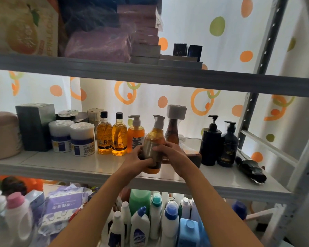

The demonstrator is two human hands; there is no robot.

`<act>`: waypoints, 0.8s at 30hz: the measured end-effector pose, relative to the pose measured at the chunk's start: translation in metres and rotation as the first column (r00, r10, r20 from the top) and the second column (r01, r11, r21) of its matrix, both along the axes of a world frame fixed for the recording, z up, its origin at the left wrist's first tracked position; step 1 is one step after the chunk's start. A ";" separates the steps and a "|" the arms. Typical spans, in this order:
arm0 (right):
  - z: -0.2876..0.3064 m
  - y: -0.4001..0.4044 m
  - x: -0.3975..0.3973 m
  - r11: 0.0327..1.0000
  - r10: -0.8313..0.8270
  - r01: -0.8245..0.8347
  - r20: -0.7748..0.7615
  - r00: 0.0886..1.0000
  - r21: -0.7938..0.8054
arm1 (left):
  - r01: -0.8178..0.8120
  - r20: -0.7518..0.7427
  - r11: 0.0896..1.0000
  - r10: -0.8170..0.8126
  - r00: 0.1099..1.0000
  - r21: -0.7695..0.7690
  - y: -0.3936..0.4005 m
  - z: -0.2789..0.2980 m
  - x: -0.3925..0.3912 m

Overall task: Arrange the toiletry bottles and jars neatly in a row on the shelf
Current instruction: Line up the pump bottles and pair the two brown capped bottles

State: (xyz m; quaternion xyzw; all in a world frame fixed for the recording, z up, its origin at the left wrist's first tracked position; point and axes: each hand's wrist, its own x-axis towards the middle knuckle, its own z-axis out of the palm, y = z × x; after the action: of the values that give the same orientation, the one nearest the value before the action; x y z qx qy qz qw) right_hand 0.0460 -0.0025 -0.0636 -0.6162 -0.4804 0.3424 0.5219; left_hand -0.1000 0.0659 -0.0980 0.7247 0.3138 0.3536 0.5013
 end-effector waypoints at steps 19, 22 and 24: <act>-0.007 0.023 -0.019 0.931 -0.366 0.361 0.166 0.916 0.062 | -0.386 -0.069 0.865 0.428 0.901 0.319 -0.002 -0.026 0.026; -0.010 0.027 -0.016 0.921 -0.390 0.383 0.217 0.895 0.073 | -0.385 -0.086 0.867 0.431 0.898 0.317 0.002 -0.024 0.028; -0.014 0.029 -0.015 0.911 -0.412 0.402 0.261 0.873 0.093 | -0.379 -0.095 0.874 0.423 0.901 0.303 0.005 -0.025 0.029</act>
State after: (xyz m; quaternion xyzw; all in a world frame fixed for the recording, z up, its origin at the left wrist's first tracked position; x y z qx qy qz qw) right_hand 0.0311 0.0260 -0.0777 -0.7353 -0.4140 0.1273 0.5213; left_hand -0.0710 0.0706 -0.1225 0.7323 0.4437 0.4317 0.2837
